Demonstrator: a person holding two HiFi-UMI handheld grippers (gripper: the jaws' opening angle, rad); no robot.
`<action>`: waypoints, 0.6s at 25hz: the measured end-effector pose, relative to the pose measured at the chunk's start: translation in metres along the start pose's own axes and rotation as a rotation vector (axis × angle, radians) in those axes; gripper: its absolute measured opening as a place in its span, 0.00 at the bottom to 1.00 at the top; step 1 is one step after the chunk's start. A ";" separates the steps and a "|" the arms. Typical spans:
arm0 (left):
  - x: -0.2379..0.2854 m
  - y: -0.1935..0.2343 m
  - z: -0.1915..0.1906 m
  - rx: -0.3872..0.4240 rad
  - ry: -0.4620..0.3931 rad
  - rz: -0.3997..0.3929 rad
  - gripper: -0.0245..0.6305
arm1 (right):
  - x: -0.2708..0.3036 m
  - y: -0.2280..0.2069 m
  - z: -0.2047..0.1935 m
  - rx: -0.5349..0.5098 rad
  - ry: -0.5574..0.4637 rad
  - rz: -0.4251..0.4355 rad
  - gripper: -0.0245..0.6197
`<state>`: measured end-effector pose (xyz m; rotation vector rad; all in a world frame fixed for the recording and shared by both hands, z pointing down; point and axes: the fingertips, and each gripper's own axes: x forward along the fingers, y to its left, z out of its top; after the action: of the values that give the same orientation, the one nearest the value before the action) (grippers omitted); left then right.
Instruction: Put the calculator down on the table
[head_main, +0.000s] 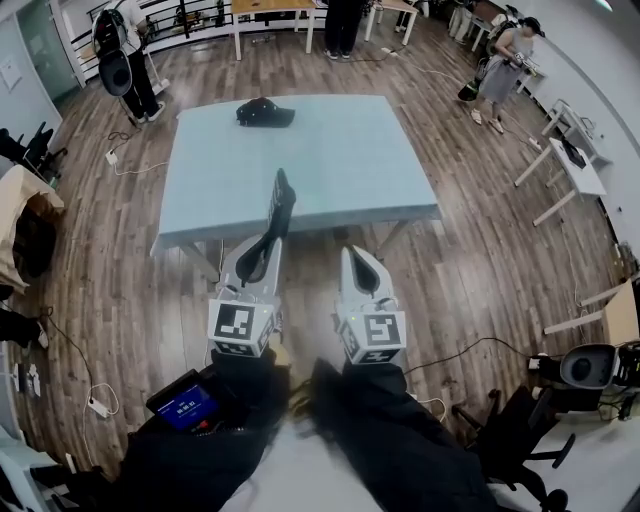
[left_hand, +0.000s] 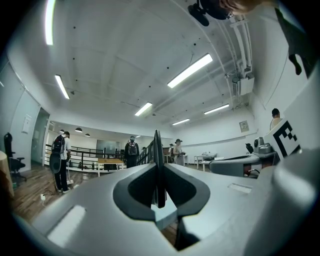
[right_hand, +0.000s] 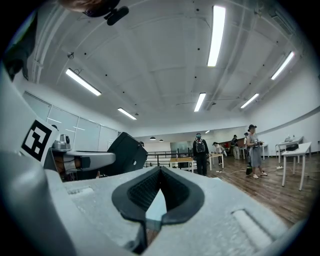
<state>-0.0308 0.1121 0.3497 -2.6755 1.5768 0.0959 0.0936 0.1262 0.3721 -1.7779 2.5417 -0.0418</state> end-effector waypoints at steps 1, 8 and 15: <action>0.006 0.005 0.000 -0.002 -0.002 0.000 0.11 | 0.008 -0.001 -0.001 -0.008 0.002 0.001 0.04; 0.059 0.047 -0.011 -0.022 0.014 0.002 0.11 | 0.071 -0.011 -0.007 -0.038 0.034 0.003 0.04; 0.114 0.087 -0.022 -0.039 0.057 -0.011 0.11 | 0.140 -0.030 -0.010 -0.019 0.064 -0.016 0.04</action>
<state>-0.0511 -0.0305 0.3634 -2.7395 1.5919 0.0513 0.0739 -0.0154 0.3809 -1.8337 2.5795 -0.0763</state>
